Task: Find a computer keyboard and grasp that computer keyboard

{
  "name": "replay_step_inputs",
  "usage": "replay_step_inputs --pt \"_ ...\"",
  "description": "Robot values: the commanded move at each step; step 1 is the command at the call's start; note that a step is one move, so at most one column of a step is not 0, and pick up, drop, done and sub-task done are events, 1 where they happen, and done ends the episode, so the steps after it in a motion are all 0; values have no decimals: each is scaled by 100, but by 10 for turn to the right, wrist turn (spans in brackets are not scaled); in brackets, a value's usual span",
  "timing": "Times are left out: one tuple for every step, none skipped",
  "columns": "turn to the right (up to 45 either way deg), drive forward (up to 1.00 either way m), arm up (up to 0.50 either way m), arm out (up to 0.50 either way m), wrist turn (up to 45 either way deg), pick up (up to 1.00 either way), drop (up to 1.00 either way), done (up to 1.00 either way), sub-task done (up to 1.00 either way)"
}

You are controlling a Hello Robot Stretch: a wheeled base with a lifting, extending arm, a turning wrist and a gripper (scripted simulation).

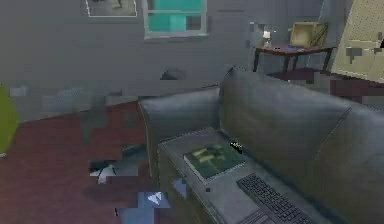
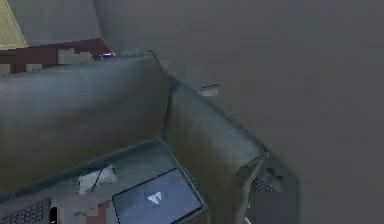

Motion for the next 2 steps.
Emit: replay_step_inputs --pt "-450 0 0 0 0 0 0 0 0" --pt "-450 0 0 0 0 0 0 0 0"
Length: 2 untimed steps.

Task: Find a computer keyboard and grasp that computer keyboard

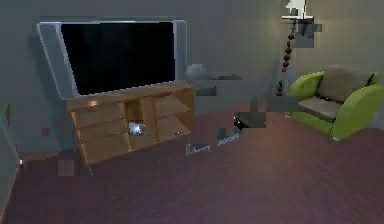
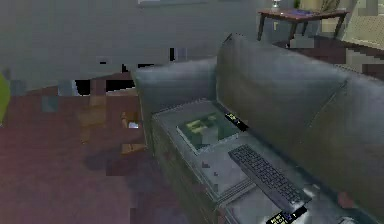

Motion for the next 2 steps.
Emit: replay_step_inputs --pt "-270 0 0 0 0 0 0 0 0" --pt "0 25 0 0 0 0 0 0 0"
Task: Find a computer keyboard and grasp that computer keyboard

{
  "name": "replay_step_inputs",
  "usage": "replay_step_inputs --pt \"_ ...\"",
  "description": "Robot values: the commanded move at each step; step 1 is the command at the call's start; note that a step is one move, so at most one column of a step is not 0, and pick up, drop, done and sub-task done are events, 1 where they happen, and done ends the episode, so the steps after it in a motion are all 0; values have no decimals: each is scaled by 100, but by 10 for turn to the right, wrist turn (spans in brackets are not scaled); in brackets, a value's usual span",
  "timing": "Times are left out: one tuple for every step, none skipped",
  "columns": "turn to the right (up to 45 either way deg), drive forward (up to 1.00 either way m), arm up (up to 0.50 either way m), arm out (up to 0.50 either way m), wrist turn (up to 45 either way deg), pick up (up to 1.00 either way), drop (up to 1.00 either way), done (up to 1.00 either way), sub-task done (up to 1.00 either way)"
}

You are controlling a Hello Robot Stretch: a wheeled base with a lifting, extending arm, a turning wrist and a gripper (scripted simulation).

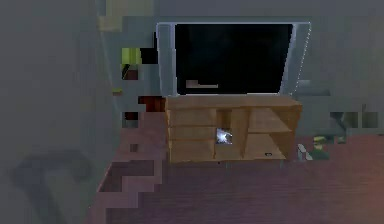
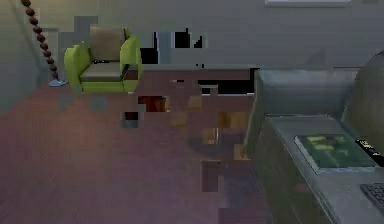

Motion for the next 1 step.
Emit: replay_step_inputs --pt "450 0 0 0 0 0 0 0 0"
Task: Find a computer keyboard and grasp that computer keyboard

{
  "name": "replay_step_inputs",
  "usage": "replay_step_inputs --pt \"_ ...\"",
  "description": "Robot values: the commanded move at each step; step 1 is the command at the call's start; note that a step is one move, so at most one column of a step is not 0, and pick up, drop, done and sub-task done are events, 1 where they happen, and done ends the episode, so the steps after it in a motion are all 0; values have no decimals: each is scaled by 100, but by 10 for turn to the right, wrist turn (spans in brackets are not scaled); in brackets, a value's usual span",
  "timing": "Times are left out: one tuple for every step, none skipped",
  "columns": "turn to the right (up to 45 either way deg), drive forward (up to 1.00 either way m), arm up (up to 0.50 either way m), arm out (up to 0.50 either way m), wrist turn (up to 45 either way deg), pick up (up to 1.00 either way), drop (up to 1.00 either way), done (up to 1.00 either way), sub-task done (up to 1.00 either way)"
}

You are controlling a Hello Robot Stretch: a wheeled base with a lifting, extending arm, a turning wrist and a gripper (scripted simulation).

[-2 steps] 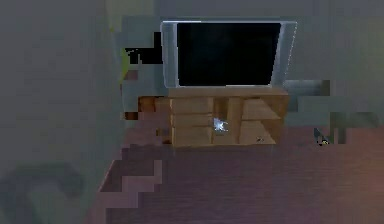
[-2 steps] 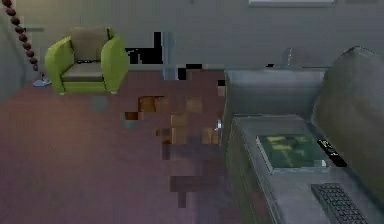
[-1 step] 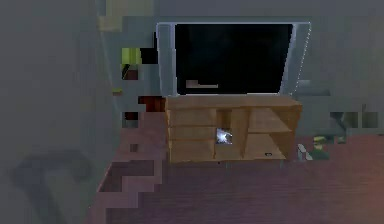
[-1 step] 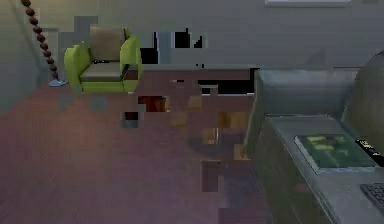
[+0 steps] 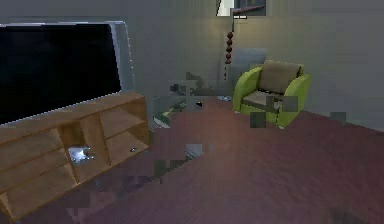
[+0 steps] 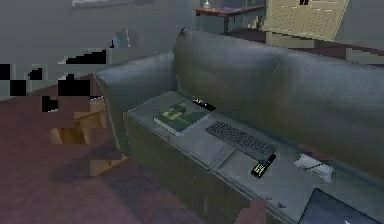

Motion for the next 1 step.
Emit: replay_step_inputs --pt "150 0 0 0 0 0 0 0 0"
